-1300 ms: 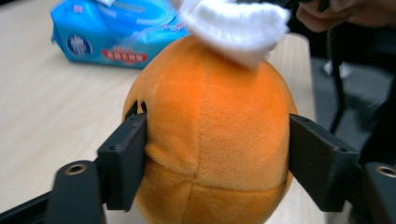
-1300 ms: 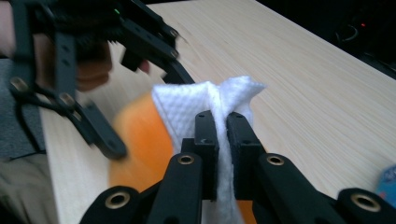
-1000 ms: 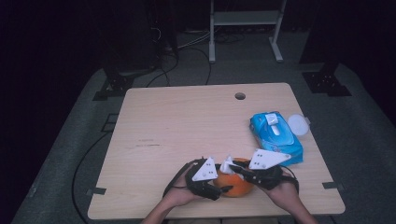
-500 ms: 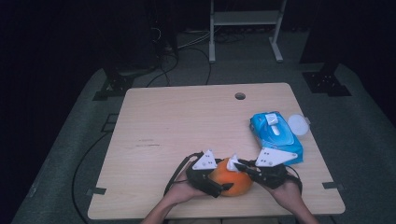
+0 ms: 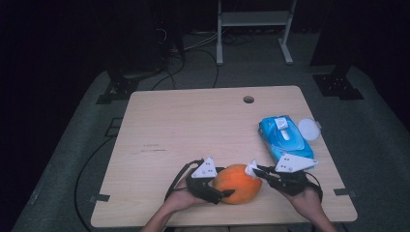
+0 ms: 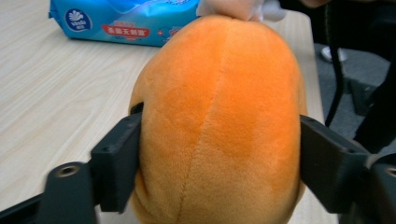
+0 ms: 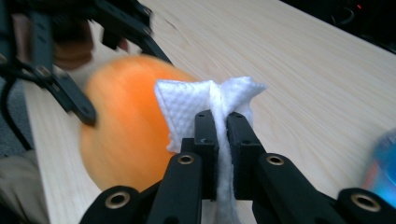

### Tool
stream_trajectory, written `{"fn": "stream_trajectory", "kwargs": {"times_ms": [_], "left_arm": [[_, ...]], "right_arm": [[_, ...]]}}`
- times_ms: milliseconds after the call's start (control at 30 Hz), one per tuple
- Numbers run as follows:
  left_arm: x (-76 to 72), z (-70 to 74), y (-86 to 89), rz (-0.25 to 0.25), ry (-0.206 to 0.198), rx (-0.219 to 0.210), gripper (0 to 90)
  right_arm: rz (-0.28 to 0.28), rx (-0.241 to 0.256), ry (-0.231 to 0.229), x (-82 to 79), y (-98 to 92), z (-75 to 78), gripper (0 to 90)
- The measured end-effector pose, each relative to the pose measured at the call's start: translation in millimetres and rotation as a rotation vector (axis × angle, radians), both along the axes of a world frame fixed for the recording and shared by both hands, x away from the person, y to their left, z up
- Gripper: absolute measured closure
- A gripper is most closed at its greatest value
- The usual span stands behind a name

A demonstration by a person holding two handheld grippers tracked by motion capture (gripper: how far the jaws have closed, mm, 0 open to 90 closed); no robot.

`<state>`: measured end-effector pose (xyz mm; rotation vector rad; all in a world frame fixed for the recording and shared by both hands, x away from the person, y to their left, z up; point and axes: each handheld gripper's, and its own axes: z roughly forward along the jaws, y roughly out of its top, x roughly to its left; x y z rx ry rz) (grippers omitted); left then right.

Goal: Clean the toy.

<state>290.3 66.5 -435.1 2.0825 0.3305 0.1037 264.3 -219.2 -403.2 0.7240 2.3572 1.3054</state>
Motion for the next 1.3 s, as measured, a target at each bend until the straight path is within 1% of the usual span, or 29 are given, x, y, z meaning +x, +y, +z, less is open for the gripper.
{"fn": "stream_trajectory", "kwargs": {"times_ms": [33,67,100,133,167,200,233,267,333,367,433,500,567,600,667,733,800,867,900,933,967,1000,1033,1067,1100,1167,1267,1300], "left_arm": [[2.3,1.8,-1.3,-0.006,0.027,-0.02,15.6],[3.6,3.3,-2.5,0.003,0.037,-0.027,9.2],[5.5,5.1,-4.0,0.013,0.054,-0.035,7.0],[6.3,6.0,-5.8,0.019,0.063,-0.038,6.8],[5.0,6.4,-7.7,0.025,0.043,-0.034,10.1],[2.8,6.4,-9.6,0.02,0.017,-0.032,14.1],[0.4,6.5,-11.7,0.019,0.001,-0.024,16.3],[-1.5,6.7,-13.2,0.014,-0.013,-0.02,17.6],[-3.5,6.8,-13.0,0.012,-0.046,0.006,21.4],[-3.1,6.4,-11.3,0.02,-0.042,0.011,23.2],[-0.1,4.4,-3.8,0.026,-0.021,0.005,26.2],[5.5,1.8,5.4,0.041,0.02,-0.009,27.4],[9.4,-0.3,11.1,0.049,0.045,-0.017,28.5],[11.7,-1.8,14.3,0.052,0.059,-0.018,28.8],[14.5,-3.7,17.1,0.057,0.073,-0.023,29.1],[17.4,-3.9,19.5,0.052,0.078,-0.034,28.2],[16.9,-0.9,18.3,0.044,0.055,-0.063,20.2],[15.4,6.8,12.3,0.027,0.027,-0.07,11.7],[14.3,8.1,10.4,0.018,0.015,-0.074,11.5],[13.0,8.5,8.3,0.016,-0.002,-0.067,15.0],[11.7,8.1,6.3,0.022,-0.026,-0.041,17.3],[12.2,6.9,7.6,0.031,-0.025,-0.032,22.0],[13.6,6.0,9.8,0.035,-0.007,-0.038,24.6],[15.7,4.1,14.4,0.043,0.017,-0.045,26.4],[16.8,2.8,17.0,0.05,0.028,-0.047,27.8],[19.5,0.4,22.9,0.073,0.06,-0.056,28.2],[23.4,-1.5,29.2,0.104,0.089,-0.067,28.0],[24.0,-2.4,30.2,0.11,0.1,-0.076,27.8]], "right_arm": [[-0.004,0.008,0.011,-0.1,-3.0,-1.6,83.1],[-0.004,0.01,0.009,0.2,-4.3,-3.0,83.1],[-0.004,0.006,0.006,-0.1,-3.8,-2.9,83.1],[-0.001,0.009,0.007,-0.4,-2.6,-1.9,83.1],[0.002,0.015,0.003,-0.4,0.1,0.0,83.1],[0.011,0.011,-0.007,-0.8,4.5,2.5,83.1],[0.026,0.006,-0.016,-1.5,10.0,5.1,83.1],[0.04,0.011,-0.024,-2.5,16.7,7.7,83.1],[0.077,0.011,-0.062,-4.8,31.4,12.0,83.1],[0.093,0.001,-0.077,-6.2,38.4,13.5,83.0],[0.101,-0.027,-0.102,-7.7,46.9,14.5,83.0],[0.093,-0.023,-0.098,-5.0,42.8,13.2,83.0],[0.068,-0.024,-0.088,-2.9,34.7,10.1,83.0],[0.057,-0.015,-0.076,-1.9,29.3,7.8,83.0],[0.033,-0.014,-0.071,-2.5,19.6,3.5,83.0],[0.014,-0.017,-0.067,-3.3,12.5,0.5,83.0],[0.009,-0.02,-0.062,-3.5,11.2,-0.6,83.0],[0.008,-0.026,-0.073,-2.1,14.9,-0.1,83.0],[0.013,-0.026,-0.078,-0.3,18.8,1.1,83.0],[0.017,-0.021,-0.083,0.5,21.0,2.1,83.0],[0.02,-0.023,-0.087,0.7,23.7,3.4,83.0],[0.026,-0.031,-0.096,1.0,27.2,4.9,83.0],[0.027,-0.038,-0.101,0.8,30.0,5.6,83.0],[0.027,-0.035,-0.104,0.8,30.5,5.2,83.1],[0.032,-0.024,-0.101,0.5,29.6,3.6,83.1],[0.035,-0.026,-0.096,-1.0,27.5,0.5,83.1],[0.034,-0.041,-0.072,-5.4,23.6,-6.5,83.1],[0.033,-0.048,-0.062,-6.9,22.8,-9.9,83.1]]}}
